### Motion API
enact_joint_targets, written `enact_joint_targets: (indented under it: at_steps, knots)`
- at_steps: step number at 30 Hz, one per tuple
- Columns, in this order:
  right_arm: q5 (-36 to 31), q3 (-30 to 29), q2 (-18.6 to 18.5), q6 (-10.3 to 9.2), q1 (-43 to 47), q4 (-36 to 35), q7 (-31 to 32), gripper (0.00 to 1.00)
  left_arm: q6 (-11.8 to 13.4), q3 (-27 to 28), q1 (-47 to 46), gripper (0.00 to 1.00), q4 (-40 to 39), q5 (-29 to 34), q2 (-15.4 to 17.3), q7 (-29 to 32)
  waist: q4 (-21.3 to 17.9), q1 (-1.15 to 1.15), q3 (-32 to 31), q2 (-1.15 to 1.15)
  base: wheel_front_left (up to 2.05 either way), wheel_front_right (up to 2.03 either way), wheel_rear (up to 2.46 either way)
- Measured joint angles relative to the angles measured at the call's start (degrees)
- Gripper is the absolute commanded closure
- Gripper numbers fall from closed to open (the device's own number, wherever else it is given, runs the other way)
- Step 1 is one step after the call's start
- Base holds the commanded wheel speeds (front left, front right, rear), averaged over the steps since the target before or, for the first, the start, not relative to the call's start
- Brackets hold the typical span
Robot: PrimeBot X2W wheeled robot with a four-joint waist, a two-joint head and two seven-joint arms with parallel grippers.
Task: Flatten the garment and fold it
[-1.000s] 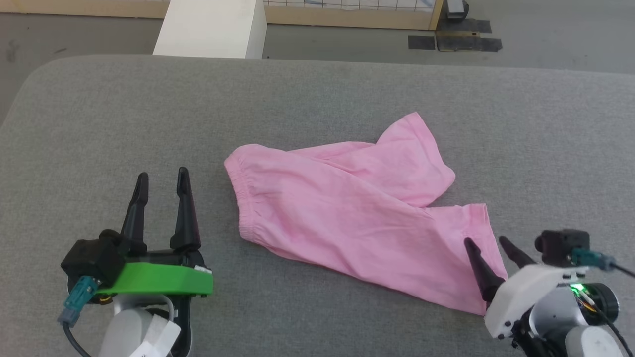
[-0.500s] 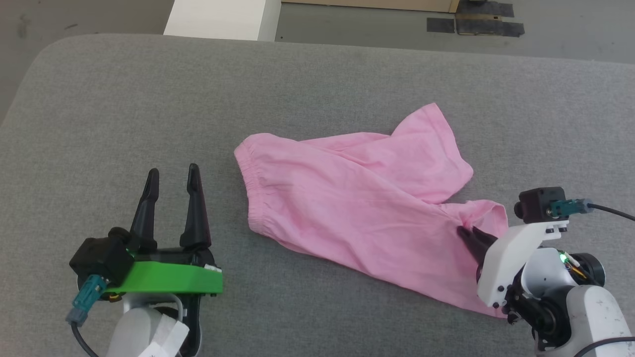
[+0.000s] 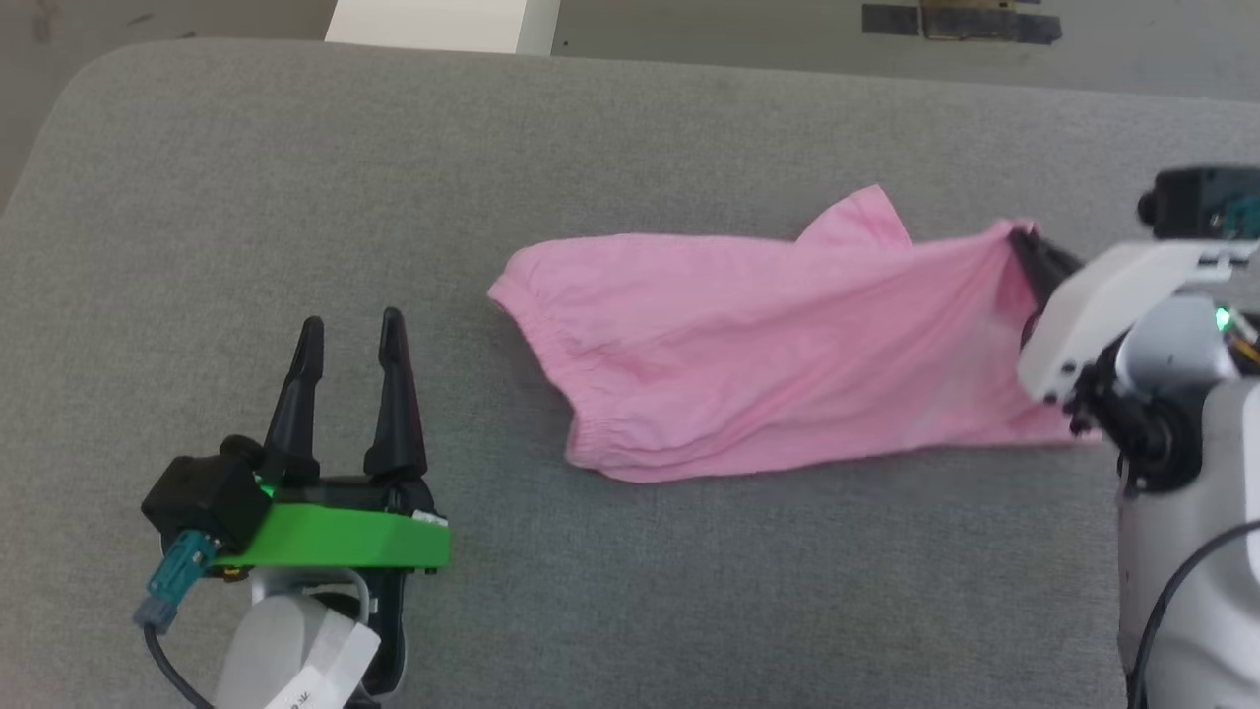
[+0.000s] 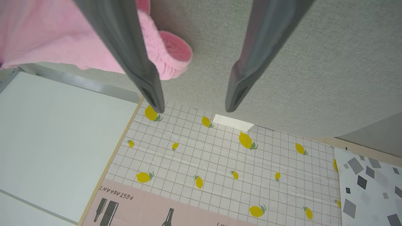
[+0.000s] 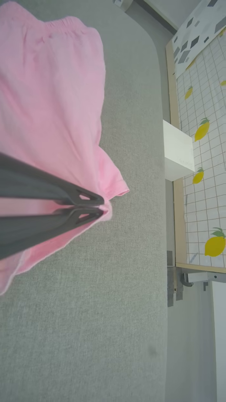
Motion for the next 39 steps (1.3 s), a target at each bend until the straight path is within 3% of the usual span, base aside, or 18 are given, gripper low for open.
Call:
enact_joint_targets:
  at_steps: [9, 10, 11, 18, 27, 33, 39]
  knots:
    - [-5.92, -6.71, 0.01, 0.00, -13.82, 18.61, -5.35, 1.00, 0.05, -1.92, -2.18, 0.00, -0.13, -1.11, -0.05, 0.00, 2.66, 0.01, 3.55, 0.00, 0.00, 0.00, 0.00]
    - [-6.68, -6.98, -0.01, 0.00, -14.34, 20.05, -5.90, 0.56, 0.07, -2.04, -2.24, 0.00, -0.09, -1.35, -0.05, 0.00, 2.96, 0.01, 3.82, 0.00, 0.00, 0.00, 0.00]
    - [-7.32, -7.21, -0.01, 0.00, -14.71, 21.50, -6.84, 0.00, 0.07, -2.13, -2.26, 0.00, -0.07, -1.70, -0.05, 0.00, 3.35, 0.01, 4.11, 0.00, 0.00, 0.00, 0.00]
    - [-9.29, -5.52, 0.04, 0.00, -13.90, 21.16, -17.73, 0.00, 0.10, -1.83, -2.04, 0.00, 0.26, -1.65, -0.08, 0.00, 3.89, 0.01, 3.89, 0.00, 0.00, 0.00, 0.00]
    - [-11.52, 0.10, 0.03, 0.00, 6.14, 3.22, -36.02, 0.00, -0.44, -1.88, 0.21, 0.00, 1.49, -1.11, -0.08, 0.00, 1.32, 0.00, -1.16, 0.00, 0.00, 0.00, 0.00]
    - [-10.56, 2.50, 0.03, 0.00, 20.73, -5.11, -42.89, 0.00, -0.62, -2.79, 1.62, 0.00, 1.75, -0.34, -0.09, 0.00, -0.94, 0.00, -4.66, 0.00, 0.00, 0.00, 0.00]
    - [-8.06, 5.28, 0.04, 0.00, 28.24, -6.58, -44.28, 0.00, -1.56, -5.68, 3.13, 0.00, 4.56, 1.16, -0.08, -0.01, -3.08, 0.00, -6.74, 0.00, 0.00, 0.00, 0.00]
